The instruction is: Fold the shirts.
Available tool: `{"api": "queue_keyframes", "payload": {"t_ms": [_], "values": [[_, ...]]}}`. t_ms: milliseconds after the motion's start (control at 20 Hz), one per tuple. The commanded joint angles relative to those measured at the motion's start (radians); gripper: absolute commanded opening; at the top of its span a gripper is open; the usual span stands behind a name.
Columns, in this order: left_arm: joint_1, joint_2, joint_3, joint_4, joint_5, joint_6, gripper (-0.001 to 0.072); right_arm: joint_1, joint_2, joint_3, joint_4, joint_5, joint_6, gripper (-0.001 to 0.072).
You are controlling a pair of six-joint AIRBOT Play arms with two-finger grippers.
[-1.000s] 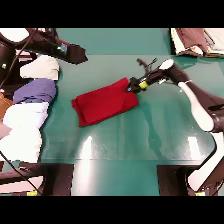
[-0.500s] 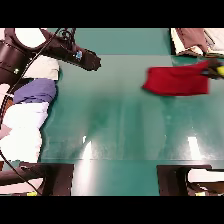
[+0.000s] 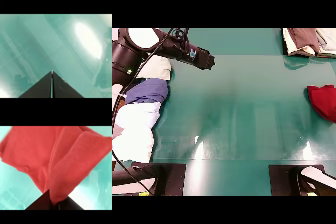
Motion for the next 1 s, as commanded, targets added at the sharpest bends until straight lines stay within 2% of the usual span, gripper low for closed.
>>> {"api": "queue_keyframes", "payload": {"t_ms": [0,50,100,150,200,350,500,650,850,900,950], "values": [[0.000,0.000,0.000,0.001,0.008,0.001,0.0025,-0.024,0.069,-0.138,-0.007,-0.017,-0.013,0.0021],[0.000,0.000,0.000,0.001,0.008,0.002,0.0025,-0.023,0.076,-0.146,-0.008,-0.010,-0.046,0.0112],[0.000,0.000,0.000,0.001,0.007,0.002,0.0025,-0.027,0.076,-0.140,-0.022,0.008,-0.076,0.0400],[0.000,0.000,0.000,0.001,0.003,0.002,0.0025,-0.034,0.074,-0.124,-0.060,0.028,-0.078,0.0612],[0.000,0.000,0.000,0.001,0.000,0.002,0.0025,-0.049,0.075,-0.095,-0.111,0.057,-0.078,0.0640],[0.000,0.000,0.000,0.000,0.000,0.002,0.0025,-0.093,0.076,0.007,-0.140,0.134,-0.068,0.0633],[0.000,0.000,0.000,0.001,0.002,0.002,0.0025,-0.036,0.104,0.050,-0.007,0.111,-0.071,0.0632],[0.000,0.000,0.000,0.002,0.008,0.002,0.0025,0.135,0.144,0.051,0.092,0.096,-0.071,0.0631],[0.000,0.001,0.000,0.001,0.010,0.002,0.0025,0.454,0.160,0.052,0.092,0.086,-0.071,0.0619],[0.000,0.001,0.000,0.001,0.009,0.002,0.0025,0.524,0.159,0.051,0.092,0.080,-0.071,0.0525],[0.000,0.001,0.000,0.001,0.009,0.002,0.0025,0.596,0.160,0.052,0.089,0.067,-0.071,0.0387]]}}
